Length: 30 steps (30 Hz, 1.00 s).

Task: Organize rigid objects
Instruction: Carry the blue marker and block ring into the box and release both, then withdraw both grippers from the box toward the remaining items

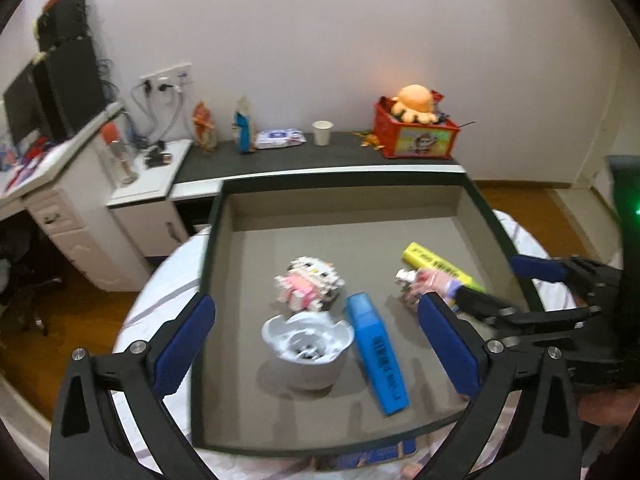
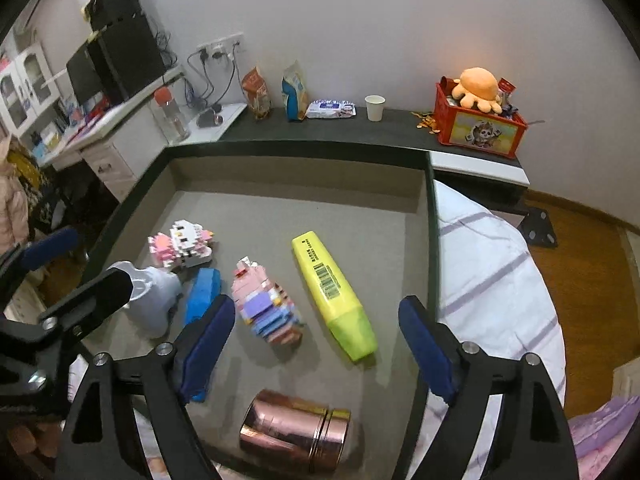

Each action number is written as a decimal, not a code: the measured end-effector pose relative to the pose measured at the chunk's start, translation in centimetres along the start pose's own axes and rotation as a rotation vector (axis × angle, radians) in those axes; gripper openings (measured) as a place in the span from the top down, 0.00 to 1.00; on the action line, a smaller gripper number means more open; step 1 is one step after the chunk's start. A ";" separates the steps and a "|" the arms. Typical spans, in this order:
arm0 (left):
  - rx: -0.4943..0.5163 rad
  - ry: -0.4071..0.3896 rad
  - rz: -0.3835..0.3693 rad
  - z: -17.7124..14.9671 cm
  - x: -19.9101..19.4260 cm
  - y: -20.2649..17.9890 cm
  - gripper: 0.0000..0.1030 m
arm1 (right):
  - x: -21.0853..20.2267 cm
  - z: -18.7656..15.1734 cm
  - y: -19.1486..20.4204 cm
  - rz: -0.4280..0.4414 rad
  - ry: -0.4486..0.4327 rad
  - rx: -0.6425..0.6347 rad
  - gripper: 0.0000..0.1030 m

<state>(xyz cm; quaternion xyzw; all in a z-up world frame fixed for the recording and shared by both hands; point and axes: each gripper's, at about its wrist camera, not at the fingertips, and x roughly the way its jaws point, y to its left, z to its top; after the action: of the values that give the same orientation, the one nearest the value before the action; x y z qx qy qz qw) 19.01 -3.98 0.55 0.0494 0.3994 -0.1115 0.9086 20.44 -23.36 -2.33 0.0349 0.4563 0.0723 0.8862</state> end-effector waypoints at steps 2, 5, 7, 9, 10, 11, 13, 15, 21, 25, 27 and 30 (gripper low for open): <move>-0.006 -0.005 0.027 -0.4 -1.0 0.2 0.01 | -1.2 -0.3 -0.2 0.010 -0.028 0.022 0.16; -0.018 -0.022 0.039 -1.2 -2.8 0.4 0.01 | -3.9 -1.3 -0.5 0.011 -0.074 0.046 0.16; -0.028 -0.034 0.042 -1.9 -4.3 0.6 0.00 | -6.3 -2.4 -0.5 0.020 -0.113 0.049 0.16; -0.030 -0.044 0.047 -2.6 -5.4 0.6 0.00 | -7.9 -3.5 -0.3 0.014 -0.132 0.042 0.16; -0.033 -0.047 0.050 -3.1 -6.1 0.6 0.00 | -8.8 -4.3 -0.2 0.009 -0.142 0.040 0.16; -0.035 -0.049 0.052 -3.6 -6.6 0.6 0.00 | -9.7 -5.3 -0.2 0.006 -0.150 0.041 0.16; -0.043 -0.052 0.053 -4.7 -7.6 0.6 0.00 | -10.7 -6.7 -0.4 0.005 -0.150 0.048 0.16; -0.048 -0.043 0.065 -6.0 -8.5 0.6 0.00 | -11.5 -8.6 -0.5 -0.004 -0.147 0.056 0.16; -0.086 -0.025 0.086 -10.0 -10.3 0.7 0.00 | -12.0 -13.4 -1.0 -0.026 -0.094 0.092 0.16; -0.108 0.010 0.086 -12.9 -10.6 0.7 0.00 | -11.4 -16.2 -1.0 -0.025 -0.046 0.107 0.16; -0.113 0.031 0.094 -14.2 -10.5 0.7 0.00 | -11.3 -17.1 -0.9 -0.029 -0.034 0.106 0.16; -0.136 0.068 0.080 -15.8 -10.2 0.9 0.00 | -11.7 -17.7 -0.6 -0.024 -0.033 0.095 0.16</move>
<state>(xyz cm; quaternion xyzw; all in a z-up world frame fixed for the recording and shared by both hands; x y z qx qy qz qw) 1.24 1.35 -2.62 0.0072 0.4345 -0.0461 0.8995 -0.61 -25.92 -3.28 0.0728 0.4450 0.0390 0.8917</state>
